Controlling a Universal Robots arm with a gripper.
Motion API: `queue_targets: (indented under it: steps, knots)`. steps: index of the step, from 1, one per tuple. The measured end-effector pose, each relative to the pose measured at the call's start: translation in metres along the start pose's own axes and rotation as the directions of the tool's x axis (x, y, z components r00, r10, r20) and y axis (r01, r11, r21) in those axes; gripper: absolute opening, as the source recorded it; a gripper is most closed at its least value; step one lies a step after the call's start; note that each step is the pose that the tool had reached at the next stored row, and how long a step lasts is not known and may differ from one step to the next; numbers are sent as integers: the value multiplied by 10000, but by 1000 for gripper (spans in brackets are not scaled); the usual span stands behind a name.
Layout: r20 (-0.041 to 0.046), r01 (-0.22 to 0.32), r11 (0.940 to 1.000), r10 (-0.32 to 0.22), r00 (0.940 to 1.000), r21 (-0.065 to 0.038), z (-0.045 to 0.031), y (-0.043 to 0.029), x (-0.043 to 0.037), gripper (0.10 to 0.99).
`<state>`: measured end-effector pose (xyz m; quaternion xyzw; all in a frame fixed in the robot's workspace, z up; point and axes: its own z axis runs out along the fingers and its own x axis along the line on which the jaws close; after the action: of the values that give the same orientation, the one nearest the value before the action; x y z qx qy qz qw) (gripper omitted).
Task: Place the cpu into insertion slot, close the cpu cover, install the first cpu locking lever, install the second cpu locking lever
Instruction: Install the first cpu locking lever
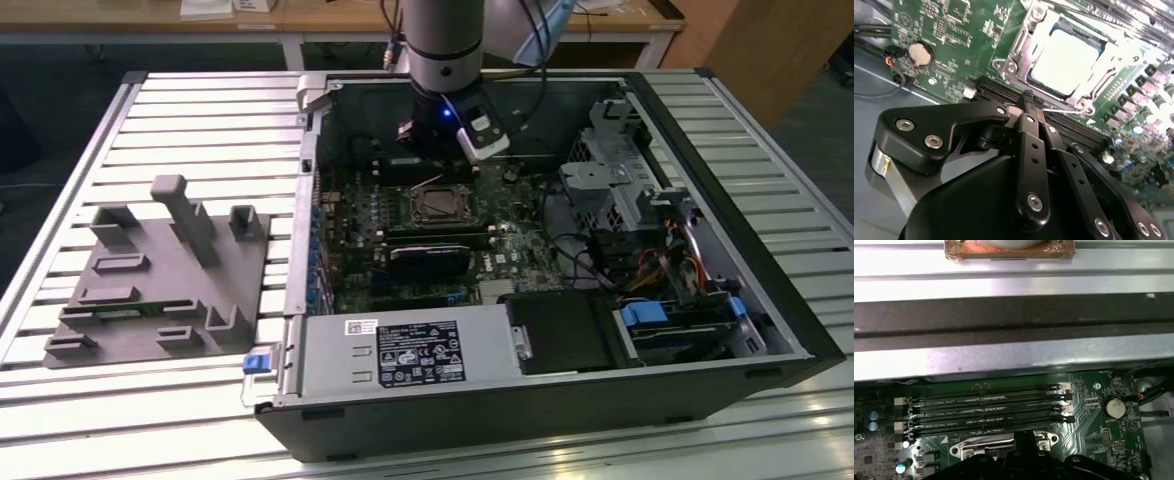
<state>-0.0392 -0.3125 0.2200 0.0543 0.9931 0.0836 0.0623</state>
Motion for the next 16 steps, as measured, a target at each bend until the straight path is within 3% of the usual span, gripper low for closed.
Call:
queue_targets:
  steps: [2, 5, 16]
  knots:
    - [174, 35, 10000, -37, 9998, 68, 6, -3, 12, 106]
    - [295, -6, 9998, 1, 9996, 189, 20, -5, 15, 106]
    - [383, -293, 9993, 284, 9989, 236, 38, 51, 100, 106]
